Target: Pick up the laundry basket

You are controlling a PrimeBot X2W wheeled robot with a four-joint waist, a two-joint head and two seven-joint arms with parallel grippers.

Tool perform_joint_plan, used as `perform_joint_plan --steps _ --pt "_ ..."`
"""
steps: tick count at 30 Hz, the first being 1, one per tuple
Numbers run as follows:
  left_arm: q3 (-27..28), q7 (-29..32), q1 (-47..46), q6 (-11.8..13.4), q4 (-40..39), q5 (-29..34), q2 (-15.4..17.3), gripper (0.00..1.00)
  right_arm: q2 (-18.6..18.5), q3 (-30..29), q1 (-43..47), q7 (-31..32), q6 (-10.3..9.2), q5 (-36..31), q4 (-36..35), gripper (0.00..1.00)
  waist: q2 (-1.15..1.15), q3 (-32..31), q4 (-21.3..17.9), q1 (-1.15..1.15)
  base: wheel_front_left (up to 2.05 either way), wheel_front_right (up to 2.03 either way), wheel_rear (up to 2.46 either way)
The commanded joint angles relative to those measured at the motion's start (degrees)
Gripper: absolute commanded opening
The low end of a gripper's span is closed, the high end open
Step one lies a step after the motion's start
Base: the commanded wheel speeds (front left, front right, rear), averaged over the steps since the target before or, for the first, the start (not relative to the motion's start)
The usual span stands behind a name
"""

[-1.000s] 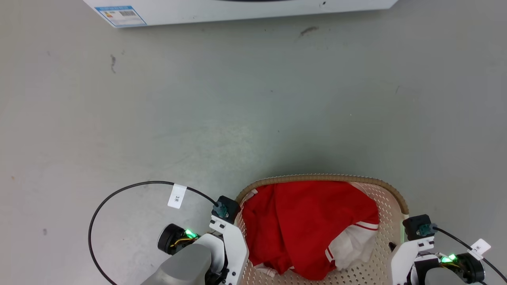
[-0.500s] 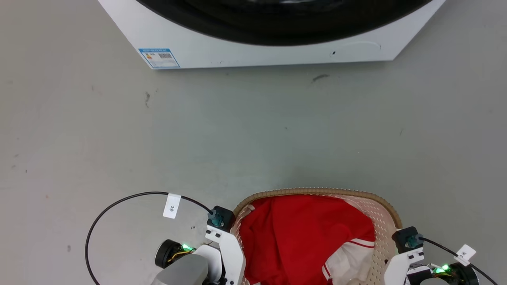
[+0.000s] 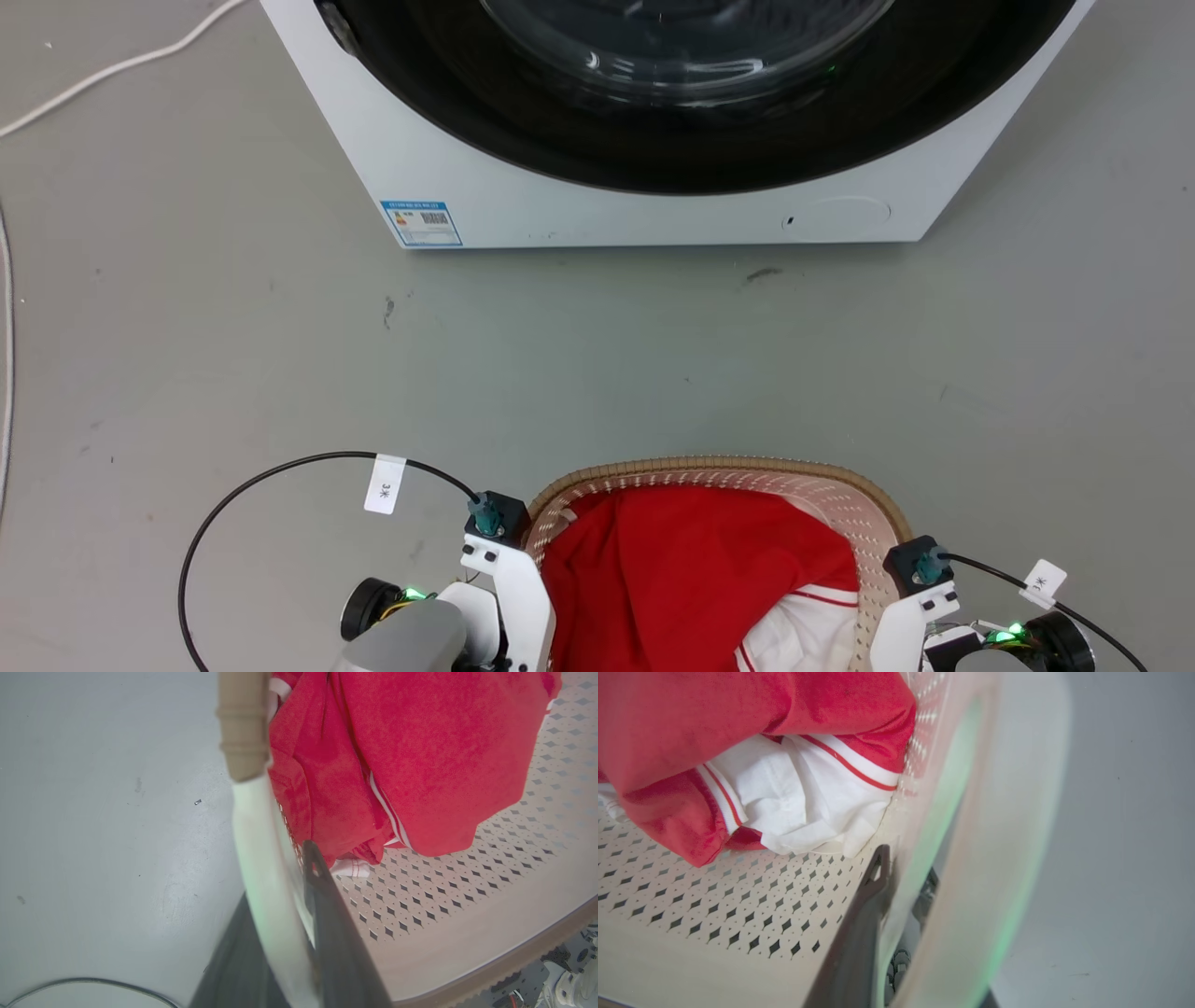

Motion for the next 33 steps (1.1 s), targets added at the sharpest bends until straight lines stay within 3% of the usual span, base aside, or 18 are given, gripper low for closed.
perform_joint_plan --steps 1,13,33 --pt "-0.06 -0.05 -0.44 -0.59 -1.13 -0.25 -0.49 0.0 0.42 1.12 0.21 0.97 -0.04 -0.3 0.25 0.0 0.0 -1.08 0.19 0.01 0.0 0.0 0.0" --pt "-0.52 7.46 -3.47 -0.53 -2.97 -1.57 3.2 0.0 0.45 11.25 -1.62 8.75 -0.04 9.08 0.34 0.0 0.0 -6.79 0.3 0.01 0.0 0.0 0.0" --pt "-0.72 19.44 -4.26 -0.52 -6.74 -4.97 6.99 0.0 -0.14 35.77 -1.92 20.1 0.05 33.09 -3.5 0.0 0.0 -14.82 -1.37 0.01 0.0 0.0 0.0"
